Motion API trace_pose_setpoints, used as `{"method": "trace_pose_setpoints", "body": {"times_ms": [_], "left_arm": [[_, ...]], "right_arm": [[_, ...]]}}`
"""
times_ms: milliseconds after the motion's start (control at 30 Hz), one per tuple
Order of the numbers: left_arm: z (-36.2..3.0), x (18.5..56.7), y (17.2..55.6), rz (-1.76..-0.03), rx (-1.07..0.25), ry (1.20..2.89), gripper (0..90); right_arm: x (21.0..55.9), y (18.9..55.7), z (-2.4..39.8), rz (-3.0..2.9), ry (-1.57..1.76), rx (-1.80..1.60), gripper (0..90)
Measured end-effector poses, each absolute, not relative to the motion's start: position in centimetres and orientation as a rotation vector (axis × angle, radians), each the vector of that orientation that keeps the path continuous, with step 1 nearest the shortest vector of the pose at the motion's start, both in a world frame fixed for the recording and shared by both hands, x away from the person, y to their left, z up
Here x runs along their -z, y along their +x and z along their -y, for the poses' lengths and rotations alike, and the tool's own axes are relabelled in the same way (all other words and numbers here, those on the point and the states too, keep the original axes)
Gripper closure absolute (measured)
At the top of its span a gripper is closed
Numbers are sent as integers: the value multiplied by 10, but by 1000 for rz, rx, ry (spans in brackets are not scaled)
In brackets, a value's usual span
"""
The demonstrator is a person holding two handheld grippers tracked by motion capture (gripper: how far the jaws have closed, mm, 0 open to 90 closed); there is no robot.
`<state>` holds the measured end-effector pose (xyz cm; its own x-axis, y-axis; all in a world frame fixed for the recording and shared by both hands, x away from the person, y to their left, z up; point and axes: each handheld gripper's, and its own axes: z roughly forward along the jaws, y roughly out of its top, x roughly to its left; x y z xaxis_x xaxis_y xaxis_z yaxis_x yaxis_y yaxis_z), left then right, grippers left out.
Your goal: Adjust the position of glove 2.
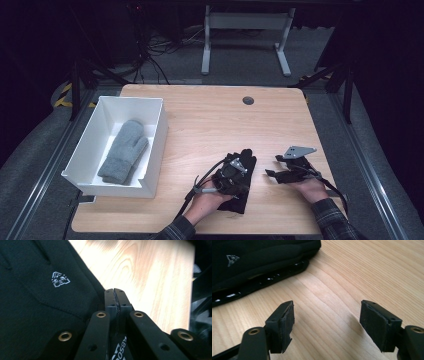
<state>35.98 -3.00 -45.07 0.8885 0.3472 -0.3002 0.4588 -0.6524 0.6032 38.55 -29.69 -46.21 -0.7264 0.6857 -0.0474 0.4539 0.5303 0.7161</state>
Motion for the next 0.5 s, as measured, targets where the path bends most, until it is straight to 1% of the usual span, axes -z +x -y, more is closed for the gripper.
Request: {"method": "trace_pose_setpoints", "body": {"times_ms": [267,500], "left_arm": [[10,449,363,-614,179,2372,900],[-4,447,364,-638,141,2388,900]], "right_arm": [[467,389,309,-2415,991,-1033,232],[468,389,312,-2399,995,-1045,213]]}}
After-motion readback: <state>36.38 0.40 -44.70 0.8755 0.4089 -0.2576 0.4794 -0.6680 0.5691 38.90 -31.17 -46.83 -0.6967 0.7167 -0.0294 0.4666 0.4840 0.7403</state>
